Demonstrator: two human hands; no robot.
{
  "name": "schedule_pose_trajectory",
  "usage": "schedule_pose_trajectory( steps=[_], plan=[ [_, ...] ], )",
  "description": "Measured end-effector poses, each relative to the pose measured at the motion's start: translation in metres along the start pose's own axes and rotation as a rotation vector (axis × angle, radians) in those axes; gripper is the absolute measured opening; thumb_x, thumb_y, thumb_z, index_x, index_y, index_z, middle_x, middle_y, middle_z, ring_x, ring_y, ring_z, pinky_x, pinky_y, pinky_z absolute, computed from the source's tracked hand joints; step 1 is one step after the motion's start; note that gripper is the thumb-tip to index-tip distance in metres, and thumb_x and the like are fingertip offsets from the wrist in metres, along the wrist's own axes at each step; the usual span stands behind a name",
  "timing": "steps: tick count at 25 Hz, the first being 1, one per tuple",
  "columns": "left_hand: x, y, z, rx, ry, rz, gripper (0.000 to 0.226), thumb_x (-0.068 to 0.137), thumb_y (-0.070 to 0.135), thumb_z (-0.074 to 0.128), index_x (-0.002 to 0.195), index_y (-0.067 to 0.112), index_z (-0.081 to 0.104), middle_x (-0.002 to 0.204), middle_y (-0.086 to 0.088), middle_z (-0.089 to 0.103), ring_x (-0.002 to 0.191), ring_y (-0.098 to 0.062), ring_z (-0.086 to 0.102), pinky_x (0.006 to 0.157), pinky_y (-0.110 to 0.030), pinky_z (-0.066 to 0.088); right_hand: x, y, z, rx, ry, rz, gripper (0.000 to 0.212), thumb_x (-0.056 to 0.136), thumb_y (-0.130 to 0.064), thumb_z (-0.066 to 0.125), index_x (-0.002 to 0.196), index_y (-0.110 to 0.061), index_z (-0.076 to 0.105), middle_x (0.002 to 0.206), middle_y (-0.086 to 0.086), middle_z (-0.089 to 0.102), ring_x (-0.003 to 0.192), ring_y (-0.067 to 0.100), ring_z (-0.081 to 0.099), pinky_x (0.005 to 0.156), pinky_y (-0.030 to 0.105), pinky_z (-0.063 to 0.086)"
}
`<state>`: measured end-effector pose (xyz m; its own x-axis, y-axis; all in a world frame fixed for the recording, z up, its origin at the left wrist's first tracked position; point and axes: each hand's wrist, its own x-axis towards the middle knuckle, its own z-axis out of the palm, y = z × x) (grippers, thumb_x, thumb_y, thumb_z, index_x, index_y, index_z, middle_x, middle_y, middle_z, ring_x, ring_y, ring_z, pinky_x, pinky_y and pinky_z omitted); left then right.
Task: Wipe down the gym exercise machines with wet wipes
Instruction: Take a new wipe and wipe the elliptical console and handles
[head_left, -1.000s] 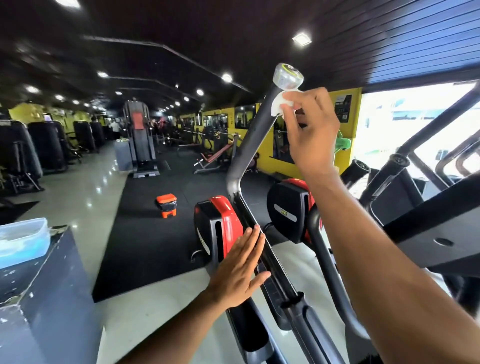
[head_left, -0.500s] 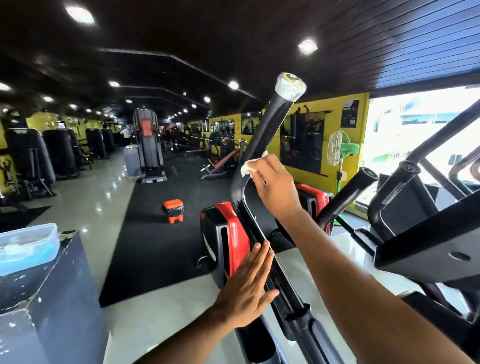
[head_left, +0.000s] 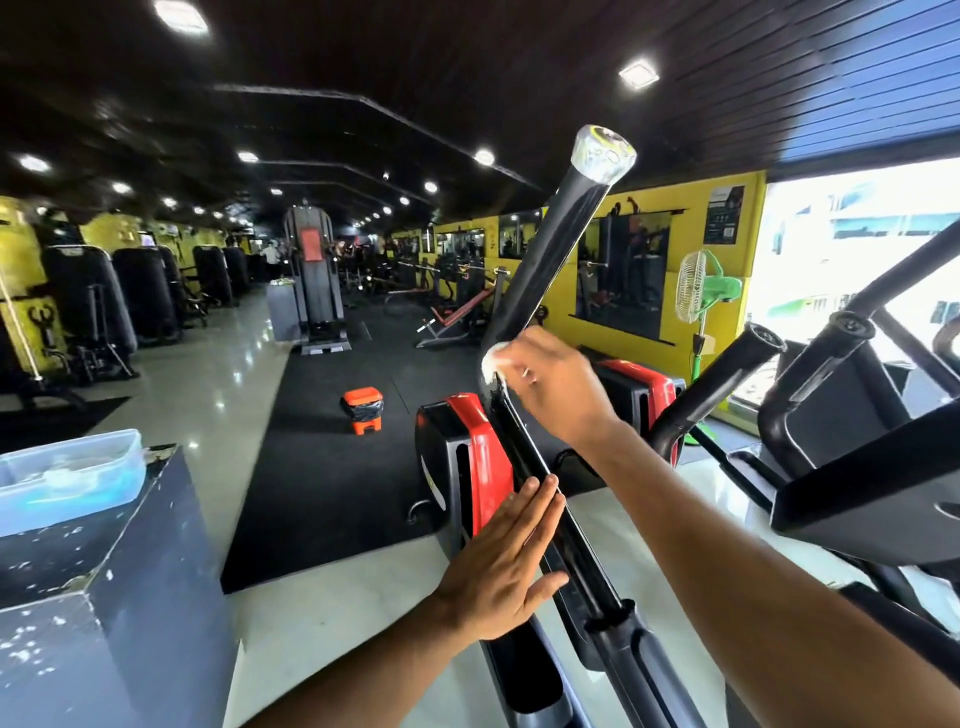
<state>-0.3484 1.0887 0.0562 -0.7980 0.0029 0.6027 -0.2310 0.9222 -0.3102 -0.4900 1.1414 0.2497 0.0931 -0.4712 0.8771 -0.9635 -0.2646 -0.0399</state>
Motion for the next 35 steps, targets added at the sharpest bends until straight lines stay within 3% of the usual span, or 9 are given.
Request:
schedule_pose_trajectory(
  steps=[4,6,11,14,17,20,23,29,35],
  plan=[
    [0.0,-0.001,0.004,0.046,-0.004,0.002,0.087,0.106,0.06,0.042,0.165,0.005,0.01,0.174,-0.013,0.003,0.161,-0.03,0.005,0.129,-0.042,0.013,0.036,-0.019,-0.076,-0.025,0.63,-0.115,0.009,0.097,-0.001,0.066,0.104,0.001,0.072,0.087,0.015,0.059,0.073,0.018,0.056,0.064,0.026,0.049],
    [0.002,-0.007,0.001,0.081,-0.027,0.037,0.087,0.105,0.063,0.04,0.165,0.006,0.013,0.174,-0.013,0.004,0.161,-0.029,0.005,0.127,-0.044,0.014,0.055,-0.021,-0.099,-0.08,0.673,-0.158,0.014,0.099,-0.002,0.064,0.11,0.002,0.072,0.092,0.018,0.057,0.075,0.02,0.055,0.065,0.028,0.049],
    [0.012,-0.047,-0.015,0.191,-0.076,0.26,0.085,0.106,0.063,0.039,0.166,0.009,0.012,0.175,-0.009,0.002,0.161,-0.022,0.004,0.129,-0.044,0.012,0.068,-0.015,-0.088,-0.443,0.422,-0.197,0.021,0.095,0.003,0.058,0.112,-0.002,0.07,0.111,0.009,0.057,0.095,0.027,0.06,0.073,0.042,0.055],
    [0.021,-0.062,-0.021,0.273,-0.082,0.318,0.084,0.107,0.063,0.034,0.166,0.01,0.007,0.175,-0.009,-0.003,0.161,-0.02,0.0,0.13,-0.041,0.004,0.066,-0.023,-0.092,-0.517,0.245,-0.182,0.02,0.094,0.003,0.055,0.11,-0.001,0.066,0.111,0.013,0.059,0.093,0.028,0.059,0.073,0.04,0.054],
    [0.029,-0.068,-0.023,0.294,-0.083,0.347,0.084,0.107,0.063,0.033,0.166,0.009,0.006,0.175,-0.009,-0.003,0.161,-0.021,-0.001,0.13,-0.041,0.001,0.053,-0.032,-0.074,-0.74,-0.02,-0.231,0.019,0.08,-0.001,0.077,0.094,-0.002,0.065,0.104,0.011,0.054,0.075,0.019,0.056,0.058,0.029,0.053],
    [0.029,-0.066,-0.021,0.275,-0.077,0.339,0.086,0.106,0.064,0.033,0.166,0.008,0.008,0.174,-0.011,-0.002,0.161,-0.022,-0.001,0.13,-0.041,0.001,0.045,-0.032,-0.039,-0.832,-0.212,-0.294,0.023,0.065,-0.004,0.085,0.081,-0.007,0.068,0.096,0.007,0.057,0.08,0.02,0.058,0.066,0.03,0.055],
    [0.025,-0.061,-0.018,0.251,-0.082,0.314,0.088,0.106,0.066,0.033,0.166,0.007,0.008,0.174,-0.012,-0.002,0.161,-0.024,-0.002,0.131,-0.041,0.008,0.044,-0.032,-0.014,-0.92,-0.285,-0.385,0.011,0.071,-0.008,0.077,0.078,-0.012,0.07,0.092,0.005,0.059,0.089,0.024,0.059,0.079,0.034,0.05],
    [0.029,-0.068,-0.025,0.232,-0.127,0.35,0.086,0.107,0.063,0.033,0.166,0.009,0.0,0.174,-0.01,-0.009,0.161,-0.021,-0.007,0.131,-0.04,0.009,0.038,-0.034,0.006,-1.032,-0.46,-0.546,0.003,0.079,-0.015,0.072,0.08,-0.019,0.072,0.094,0.0,0.062,0.094,0.021,0.06,0.084,0.032,0.048],
    [0.03,-0.07,-0.03,0.201,-0.117,0.373,0.085,0.107,0.063,0.032,0.166,0.01,0.001,0.175,-0.008,-0.005,0.161,-0.02,-0.006,0.13,-0.04,0.011,0.055,-0.042,-0.04,-1.081,-0.404,-0.501,0.017,0.077,-0.015,0.079,0.093,-0.011,0.073,0.102,0.006,0.06,0.103,0.026,0.055,0.092,0.039,0.047]
  ],
)
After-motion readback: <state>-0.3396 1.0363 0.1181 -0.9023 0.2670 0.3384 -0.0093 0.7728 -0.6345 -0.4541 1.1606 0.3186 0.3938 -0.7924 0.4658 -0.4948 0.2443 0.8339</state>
